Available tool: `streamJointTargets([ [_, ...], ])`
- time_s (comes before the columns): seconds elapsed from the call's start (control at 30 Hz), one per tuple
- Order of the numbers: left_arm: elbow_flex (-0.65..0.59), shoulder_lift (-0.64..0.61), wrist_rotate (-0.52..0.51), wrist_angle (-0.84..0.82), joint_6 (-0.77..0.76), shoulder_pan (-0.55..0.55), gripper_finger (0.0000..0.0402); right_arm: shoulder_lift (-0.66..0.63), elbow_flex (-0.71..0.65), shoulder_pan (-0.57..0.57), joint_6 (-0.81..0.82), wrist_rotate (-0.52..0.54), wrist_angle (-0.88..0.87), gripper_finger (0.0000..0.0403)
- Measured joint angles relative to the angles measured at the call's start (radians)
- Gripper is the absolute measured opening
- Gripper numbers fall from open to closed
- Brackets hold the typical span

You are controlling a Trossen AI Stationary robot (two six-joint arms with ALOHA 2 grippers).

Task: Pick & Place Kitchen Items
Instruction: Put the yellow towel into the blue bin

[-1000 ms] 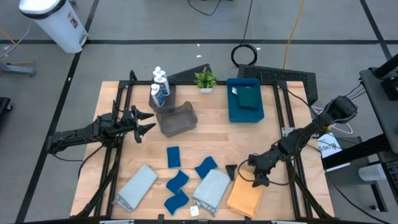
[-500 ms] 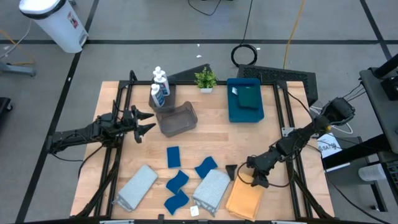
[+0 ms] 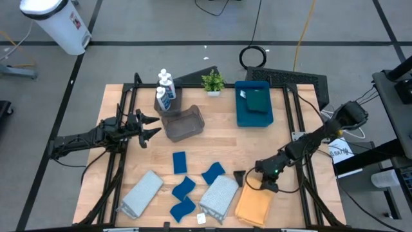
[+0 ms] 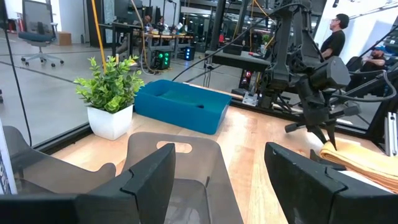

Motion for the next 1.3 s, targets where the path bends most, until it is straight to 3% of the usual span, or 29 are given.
streamJointTargets([
  [0.23,0.0,0.0,0.0,0.0,0.0,0.0,0.0251,-0.112,0.127,0.013,-0.074,0.09,-0.399,0.0002],
  [0.47,0.0,0.0,0.0,0.0,0.0,0.0,0.0251,-0.19,0.323,0.034,-0.138,0.328,-0.859,0.0001],
  [0.63,0.0,0.0,0.0,0.0,0.0,0.0,0.0251,-0.195,0.425,0.035,-0.206,0.496,-1.07,0.0001],
  [0.9,0.0,0.0,0.0,0.0,0.0,0.0,0.0251,-0.195,0.488,0.026,-0.382,0.678,-1.19,0.0],
  [1.3,0.0,0.0,0.0,0.0,0.0,0.0,0.0251,-0.195,0.498,-0.077,-0.662,0.918,-1.208,0.0],
])
